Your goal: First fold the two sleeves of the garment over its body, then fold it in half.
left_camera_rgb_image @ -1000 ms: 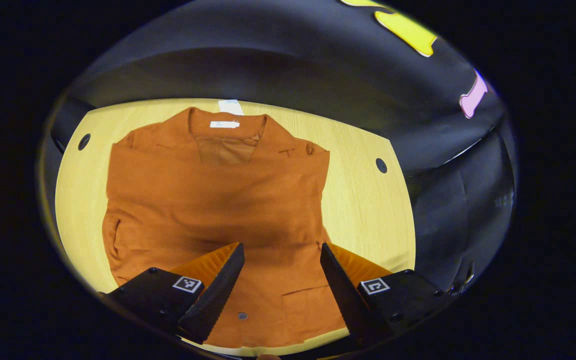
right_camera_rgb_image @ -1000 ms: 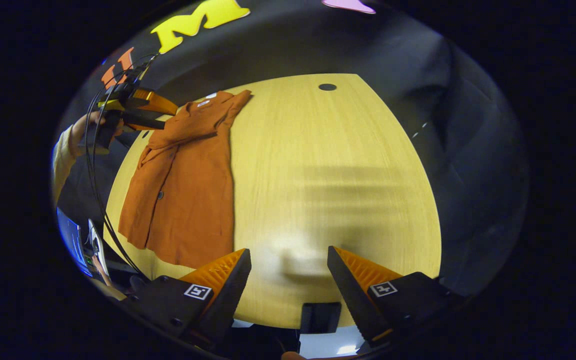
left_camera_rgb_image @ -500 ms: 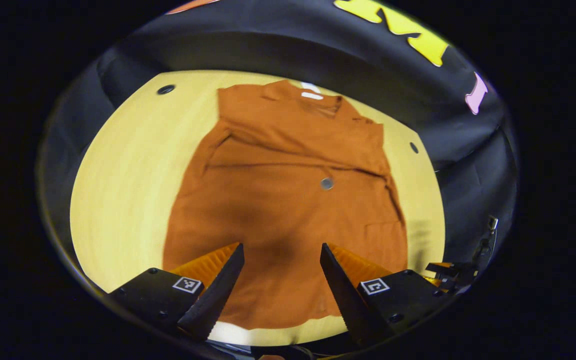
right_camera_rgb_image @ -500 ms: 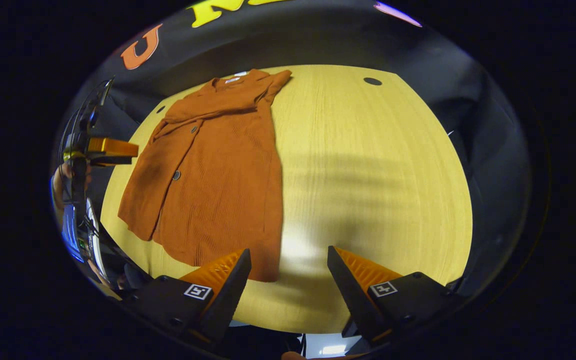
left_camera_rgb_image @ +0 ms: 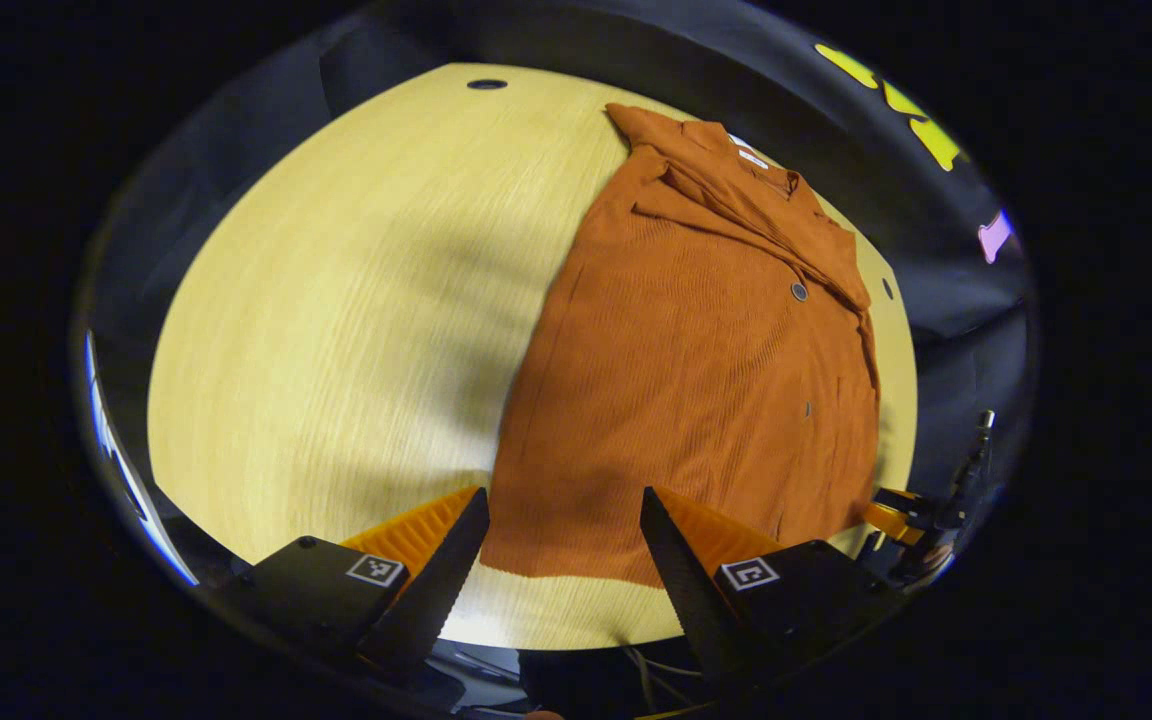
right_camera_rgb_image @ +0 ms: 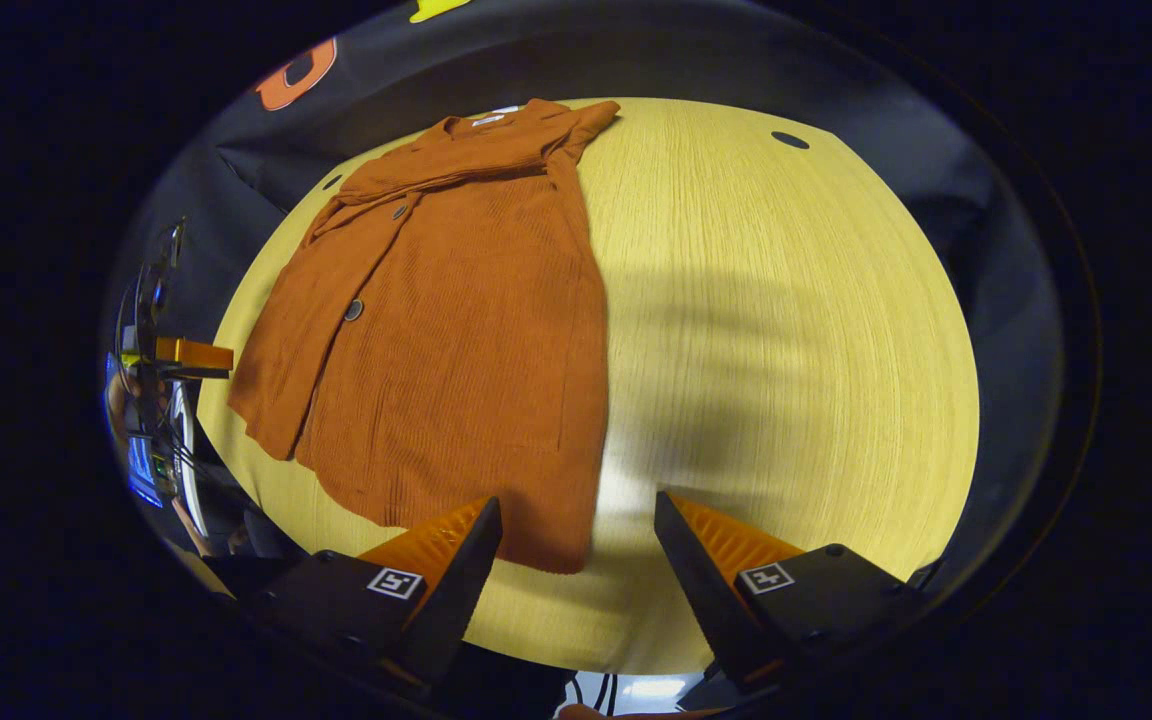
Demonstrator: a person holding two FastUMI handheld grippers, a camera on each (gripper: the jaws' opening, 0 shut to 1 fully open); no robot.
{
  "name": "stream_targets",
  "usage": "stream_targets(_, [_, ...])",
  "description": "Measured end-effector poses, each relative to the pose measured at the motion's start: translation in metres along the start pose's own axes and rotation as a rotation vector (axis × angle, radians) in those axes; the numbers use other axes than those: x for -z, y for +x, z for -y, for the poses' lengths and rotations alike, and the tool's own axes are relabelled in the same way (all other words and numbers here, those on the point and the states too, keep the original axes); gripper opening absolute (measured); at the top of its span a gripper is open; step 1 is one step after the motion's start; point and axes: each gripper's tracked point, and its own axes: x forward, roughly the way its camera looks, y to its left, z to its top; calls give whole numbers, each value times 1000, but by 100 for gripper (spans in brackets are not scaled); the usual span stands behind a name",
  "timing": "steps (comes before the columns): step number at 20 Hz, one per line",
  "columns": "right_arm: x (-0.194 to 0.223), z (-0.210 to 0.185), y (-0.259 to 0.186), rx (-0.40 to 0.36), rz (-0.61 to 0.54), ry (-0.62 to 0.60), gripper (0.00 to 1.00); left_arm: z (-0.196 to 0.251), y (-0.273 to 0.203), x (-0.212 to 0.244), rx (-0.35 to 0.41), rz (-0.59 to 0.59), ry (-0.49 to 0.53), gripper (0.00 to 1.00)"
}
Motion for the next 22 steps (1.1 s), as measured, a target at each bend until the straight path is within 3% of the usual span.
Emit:
stream_targets(4, [-3, 0, -6, -155, -73, 129, 98, 0, -7, 12, 98, -111, -43, 99])
stream_targets(7, [11, -12, -8, -256, -191, 215, 97, -2, -6, 10, 199, -189, -50, 95])
stream_targets(15, [10, -20, -4, -233, -296, 197, 92, -8, -12, 10, 262, -330, -7, 89])
stream_targets(16, [9, -23, -2, -237, -303, 199, 90, -9, -14, 12, 261, -337, -17, 84])
stream_targets(18, [6, -27, 0, -244, -306, 182, 88, -11, -15, 13, 265, -331, 17, 60])
stream_targets(21, [1, -41, 11, -297, -309, 220, 81, -19, -12, 15, 235, -326, 69, 55])
stream_targets(22, [-1, -45, 13, -315, -307, 234, 74, -23, -12, 14, 212, -329, 66, 52])
